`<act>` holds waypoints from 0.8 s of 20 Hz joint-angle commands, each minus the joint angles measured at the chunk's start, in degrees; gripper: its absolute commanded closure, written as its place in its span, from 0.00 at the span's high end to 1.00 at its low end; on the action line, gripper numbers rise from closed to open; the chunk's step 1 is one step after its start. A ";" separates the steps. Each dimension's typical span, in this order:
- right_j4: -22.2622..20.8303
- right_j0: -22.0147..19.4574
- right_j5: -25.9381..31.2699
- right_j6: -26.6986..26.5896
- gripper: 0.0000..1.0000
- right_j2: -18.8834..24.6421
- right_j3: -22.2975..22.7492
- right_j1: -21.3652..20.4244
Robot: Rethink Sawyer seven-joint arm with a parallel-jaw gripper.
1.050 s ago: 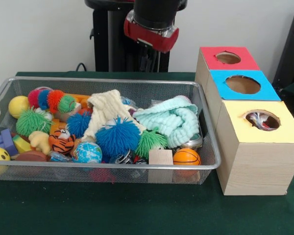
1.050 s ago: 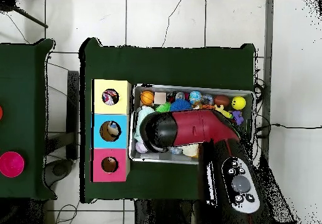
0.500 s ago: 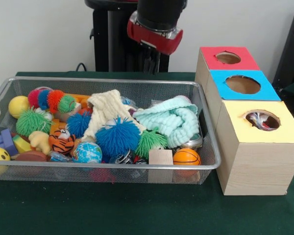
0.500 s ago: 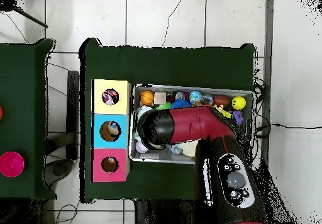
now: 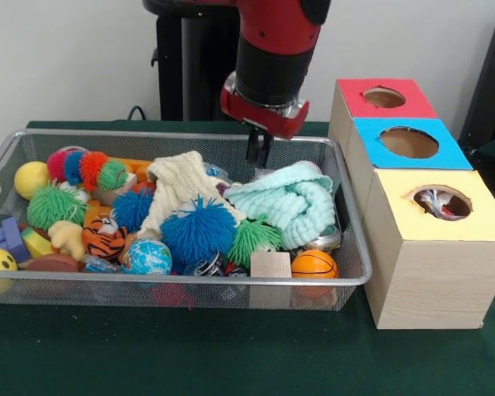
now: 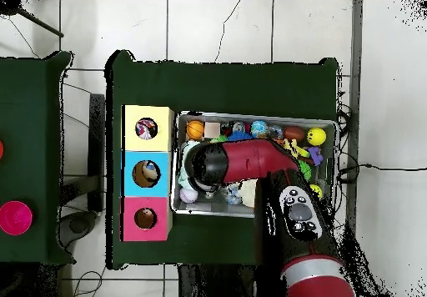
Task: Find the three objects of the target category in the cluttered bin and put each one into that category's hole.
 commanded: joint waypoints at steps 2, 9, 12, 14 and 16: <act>-3.53 -2.85 -8.83 -1.06 0.00 -0.04 -4.61 9.64; -2.81 -4.82 -9.31 -3.83 1.00 0.36 -4.64 10.37; -2.71 -4.96 -8.97 -3.94 1.00 0.29 -4.05 9.76; -2.52 -4.88 -8.53 -3.71 1.00 0.29 -3.62 9.37; -2.45 -4.71 -7.86 -3.72 1.00 0.22 -3.52 9.03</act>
